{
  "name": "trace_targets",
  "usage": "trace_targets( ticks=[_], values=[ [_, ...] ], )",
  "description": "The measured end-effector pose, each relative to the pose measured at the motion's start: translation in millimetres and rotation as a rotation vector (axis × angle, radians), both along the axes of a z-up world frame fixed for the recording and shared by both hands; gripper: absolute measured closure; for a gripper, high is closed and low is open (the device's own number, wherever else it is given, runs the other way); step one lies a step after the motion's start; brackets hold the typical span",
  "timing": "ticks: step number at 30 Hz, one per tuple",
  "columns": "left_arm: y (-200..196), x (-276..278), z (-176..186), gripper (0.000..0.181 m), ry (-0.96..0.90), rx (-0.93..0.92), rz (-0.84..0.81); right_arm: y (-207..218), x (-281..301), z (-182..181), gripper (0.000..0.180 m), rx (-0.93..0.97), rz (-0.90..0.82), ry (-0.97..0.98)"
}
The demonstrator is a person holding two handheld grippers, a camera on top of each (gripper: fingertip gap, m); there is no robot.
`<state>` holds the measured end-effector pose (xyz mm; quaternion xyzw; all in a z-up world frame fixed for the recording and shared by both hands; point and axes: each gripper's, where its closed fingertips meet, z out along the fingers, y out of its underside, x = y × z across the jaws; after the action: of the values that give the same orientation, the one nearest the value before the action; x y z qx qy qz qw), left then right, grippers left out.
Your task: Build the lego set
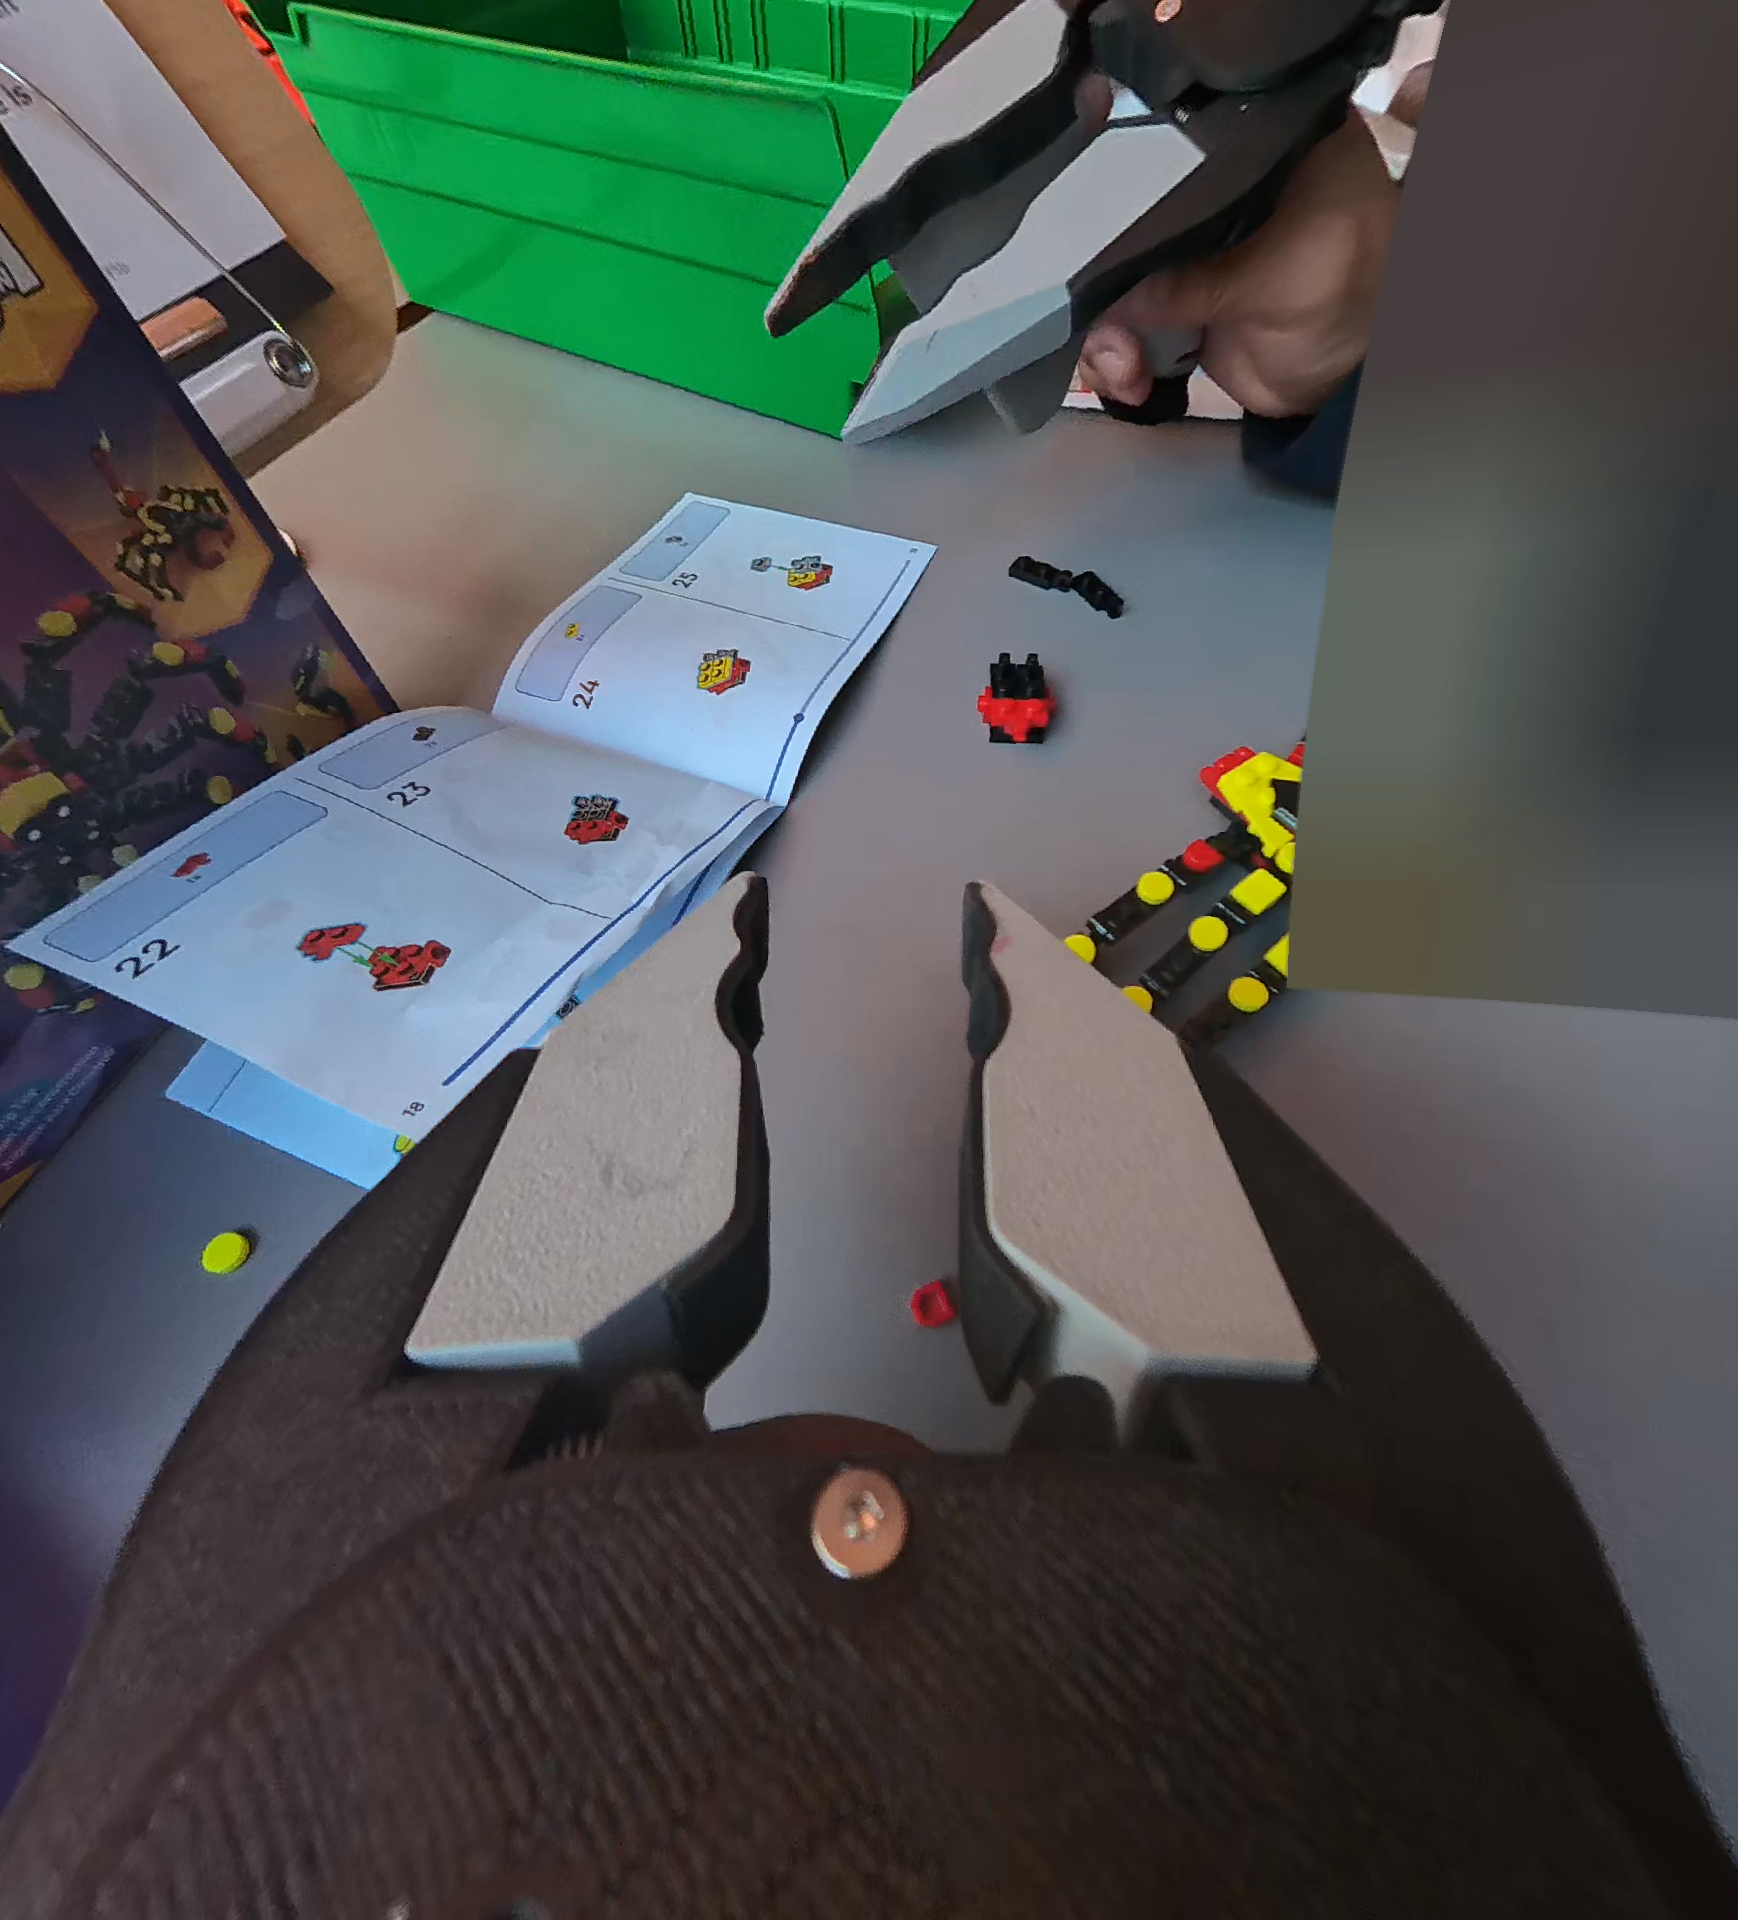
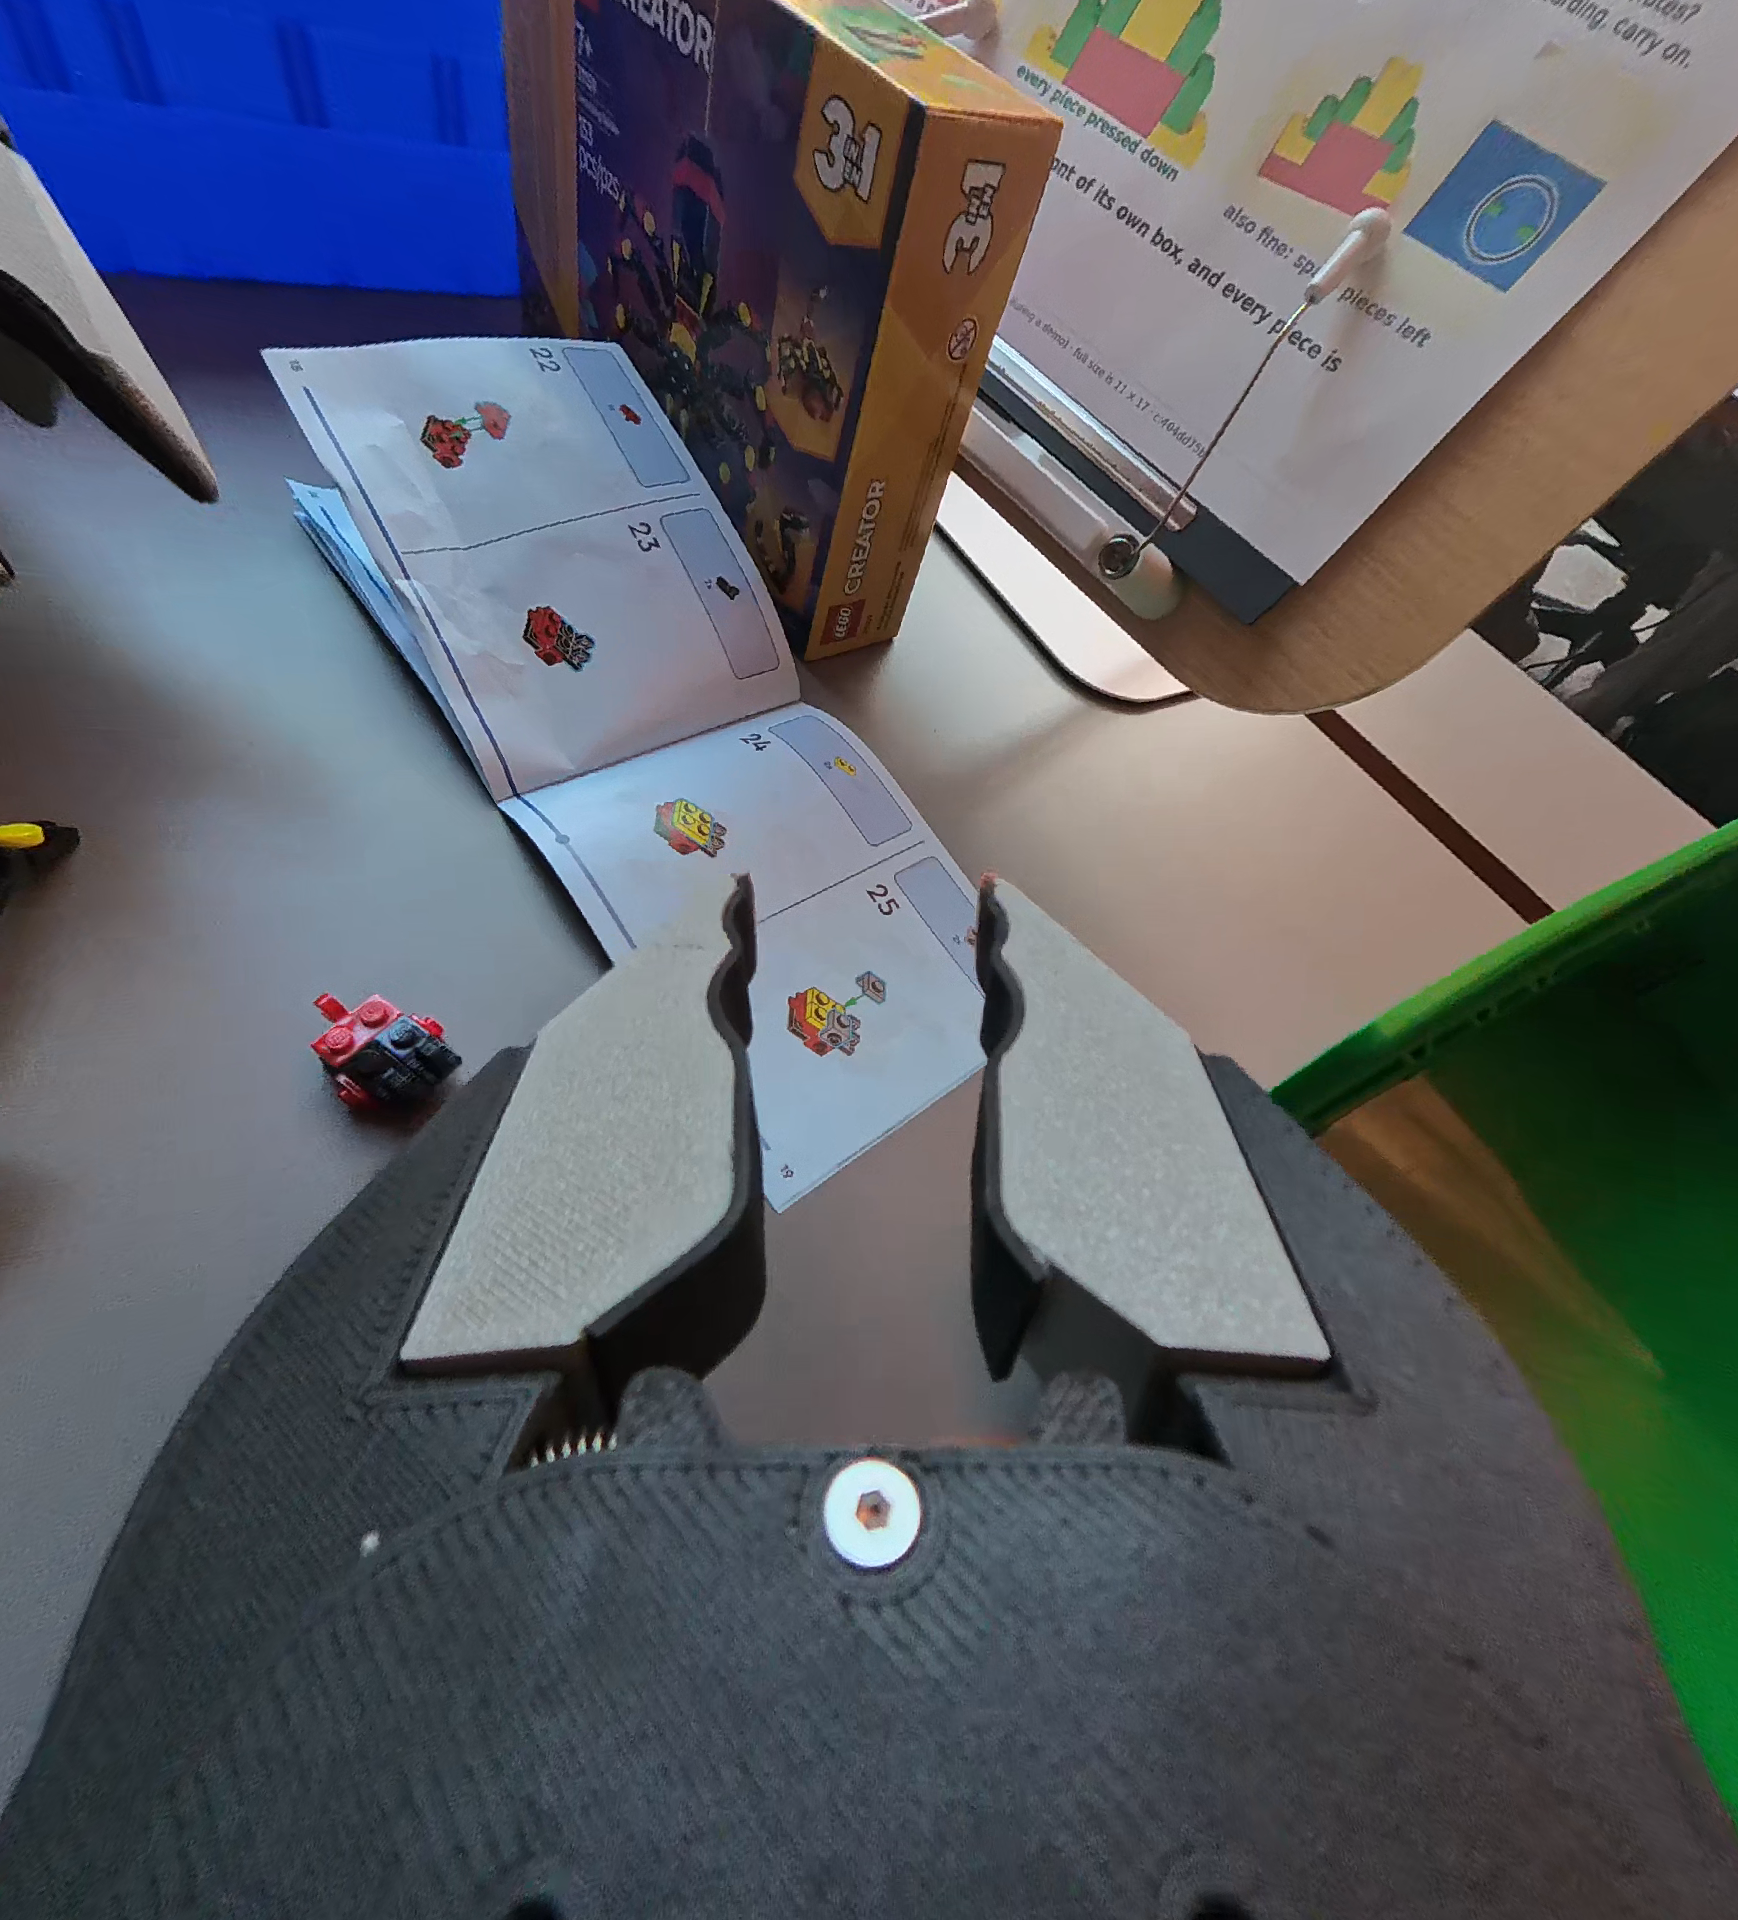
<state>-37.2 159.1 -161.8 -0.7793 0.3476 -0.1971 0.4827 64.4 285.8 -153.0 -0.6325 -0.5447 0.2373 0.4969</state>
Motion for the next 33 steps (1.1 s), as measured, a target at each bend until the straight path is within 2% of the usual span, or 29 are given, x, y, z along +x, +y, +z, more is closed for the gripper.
trace_targets(
  ticks=[7,14,20,24,28,30,33],
  values=[
    [-7,13,-8,0.146,0.054,0.012,-0.032,-2,-4,3,0.140,0.014,0.025,0.041],
    [-19,24,10,0.149,0.087,0.120,-0.063,0,-7,-7,0.139,0.071,0.011,-0.002],
    [-37,9,53,0.141,-0.095,0.068,-0.100,10,1,-11,0.140,0.089,-0.067,-0.022],
    [-35,-55,95,0.137,-0.088,0.167,0.016,18,10,-8,0.140,0.088,-0.121,-0.005],
    [-27,-171,144,0.138,-0.063,0.275,0.252,22,15,-7,0.140,0.086,-0.155,0.006],
    [-27,-222,141,0.138,-0.038,0.203,0.323,24,17,-7,0.139,0.084,-0.171,0.011],
    [-20,-278,119,0.137,0.052,0.140,0.414,27,20,-6,0.137,0.084,-0.196,0.011]
  ],
)
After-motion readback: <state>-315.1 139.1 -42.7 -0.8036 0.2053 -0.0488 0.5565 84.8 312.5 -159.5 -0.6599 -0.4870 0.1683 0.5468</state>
